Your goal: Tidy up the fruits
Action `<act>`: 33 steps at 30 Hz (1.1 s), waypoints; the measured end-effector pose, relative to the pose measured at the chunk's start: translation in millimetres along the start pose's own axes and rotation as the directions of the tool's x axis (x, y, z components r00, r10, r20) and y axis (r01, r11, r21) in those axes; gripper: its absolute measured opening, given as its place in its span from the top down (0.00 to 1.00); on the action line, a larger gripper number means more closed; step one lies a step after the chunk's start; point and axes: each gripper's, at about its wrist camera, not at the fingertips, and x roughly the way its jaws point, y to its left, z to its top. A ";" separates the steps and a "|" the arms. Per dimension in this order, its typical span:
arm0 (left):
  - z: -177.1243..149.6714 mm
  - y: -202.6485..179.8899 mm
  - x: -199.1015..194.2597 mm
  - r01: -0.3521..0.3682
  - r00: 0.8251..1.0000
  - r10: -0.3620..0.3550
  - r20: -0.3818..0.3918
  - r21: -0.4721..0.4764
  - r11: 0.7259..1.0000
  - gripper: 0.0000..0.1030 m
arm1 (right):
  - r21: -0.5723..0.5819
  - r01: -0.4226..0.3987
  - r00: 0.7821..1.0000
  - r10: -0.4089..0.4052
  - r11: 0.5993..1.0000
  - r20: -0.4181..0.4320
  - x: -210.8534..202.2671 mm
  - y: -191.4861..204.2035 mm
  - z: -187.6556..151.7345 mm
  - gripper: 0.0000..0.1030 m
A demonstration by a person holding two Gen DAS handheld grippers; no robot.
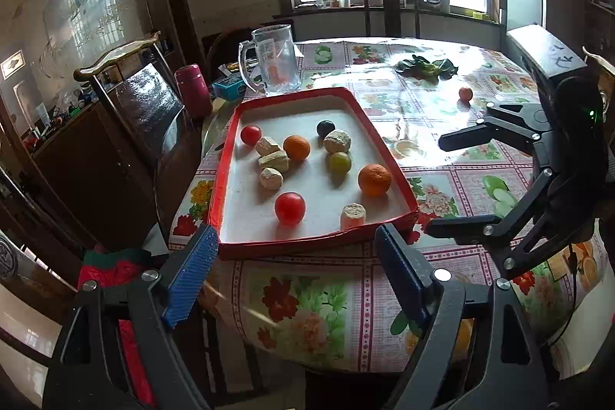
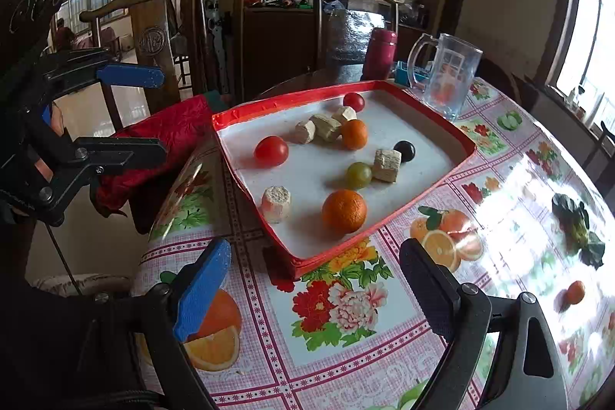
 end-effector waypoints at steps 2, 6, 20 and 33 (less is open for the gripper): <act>-0.5 -0.4 -0.4 0.010 1.000 -0.010 -0.002 -0.005 1.000 0.18 | -0.009 -0.010 1.000 0.010 1.000 -0.001 1.7 0.9 1.9 0.12; -0.5 -1.3 0.8 0.022 1.000 -0.022 -0.005 -0.009 1.000 0.18 | -0.021 -0.029 1.000 0.029 0.999 -0.003 4.3 2.2 5.1 0.12; -1.0 0.5 6.6 0.084 0.996 -0.085 -0.018 -0.053 0.995 0.18 | -0.016 -0.060 0.998 0.059 0.998 -0.023 9.8 1.4 3.2 0.12; -2.4 9.2 13.4 0.083 0.996 -0.085 -0.026 -0.092 0.992 0.18 | 0.015 -0.060 0.998 0.060 0.998 -0.022 13.1 -8.4 1.9 0.12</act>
